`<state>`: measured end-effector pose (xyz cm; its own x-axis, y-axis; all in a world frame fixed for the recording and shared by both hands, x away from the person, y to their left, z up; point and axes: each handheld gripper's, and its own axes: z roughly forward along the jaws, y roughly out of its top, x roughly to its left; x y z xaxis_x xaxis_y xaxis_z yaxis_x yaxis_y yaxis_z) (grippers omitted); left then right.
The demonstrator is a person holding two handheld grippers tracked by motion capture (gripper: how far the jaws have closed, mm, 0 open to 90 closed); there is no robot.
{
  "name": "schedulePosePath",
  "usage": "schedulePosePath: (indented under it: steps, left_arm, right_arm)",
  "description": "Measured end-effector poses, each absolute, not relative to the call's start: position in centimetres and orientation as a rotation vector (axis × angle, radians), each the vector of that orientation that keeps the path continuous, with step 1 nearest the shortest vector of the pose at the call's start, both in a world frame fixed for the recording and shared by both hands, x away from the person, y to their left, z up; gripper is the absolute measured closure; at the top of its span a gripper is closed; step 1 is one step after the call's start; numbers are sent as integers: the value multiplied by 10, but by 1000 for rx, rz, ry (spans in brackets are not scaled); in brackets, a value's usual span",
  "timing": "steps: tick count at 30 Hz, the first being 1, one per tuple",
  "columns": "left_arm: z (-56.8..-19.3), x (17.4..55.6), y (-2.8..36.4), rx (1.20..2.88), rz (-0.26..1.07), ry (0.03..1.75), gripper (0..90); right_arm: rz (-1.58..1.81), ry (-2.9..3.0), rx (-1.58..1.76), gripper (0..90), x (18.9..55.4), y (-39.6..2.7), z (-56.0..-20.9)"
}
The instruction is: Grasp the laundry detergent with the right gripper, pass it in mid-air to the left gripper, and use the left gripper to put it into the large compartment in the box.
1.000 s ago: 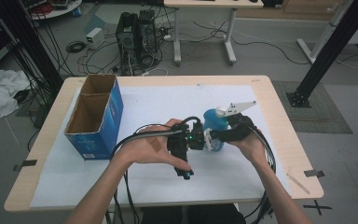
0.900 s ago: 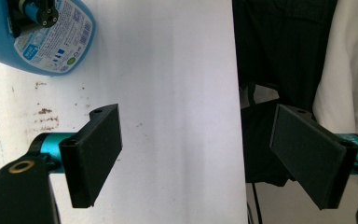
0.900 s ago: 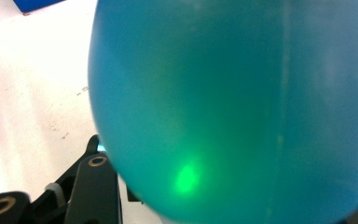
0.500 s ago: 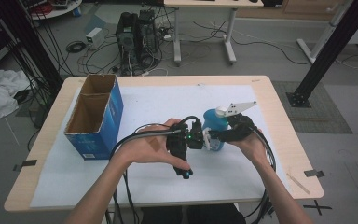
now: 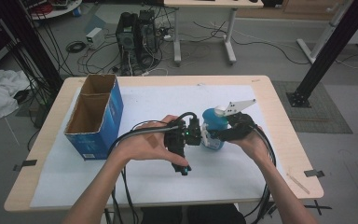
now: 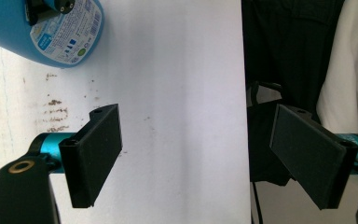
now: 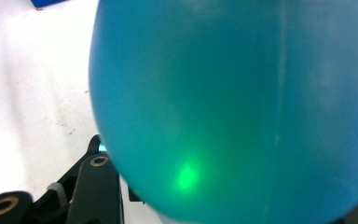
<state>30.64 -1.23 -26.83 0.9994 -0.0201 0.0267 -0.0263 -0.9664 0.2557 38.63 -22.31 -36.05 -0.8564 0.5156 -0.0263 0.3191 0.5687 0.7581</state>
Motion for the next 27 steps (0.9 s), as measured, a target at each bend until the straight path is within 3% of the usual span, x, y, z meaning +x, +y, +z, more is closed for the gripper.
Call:
schedulePosePath:
  steps: [27]
  left_arm:
    - [-220, 339, 17, 2814, 140, 71, 168]
  right_arm:
    - [1166, 2745, 291, 455, 377, -202, -323]
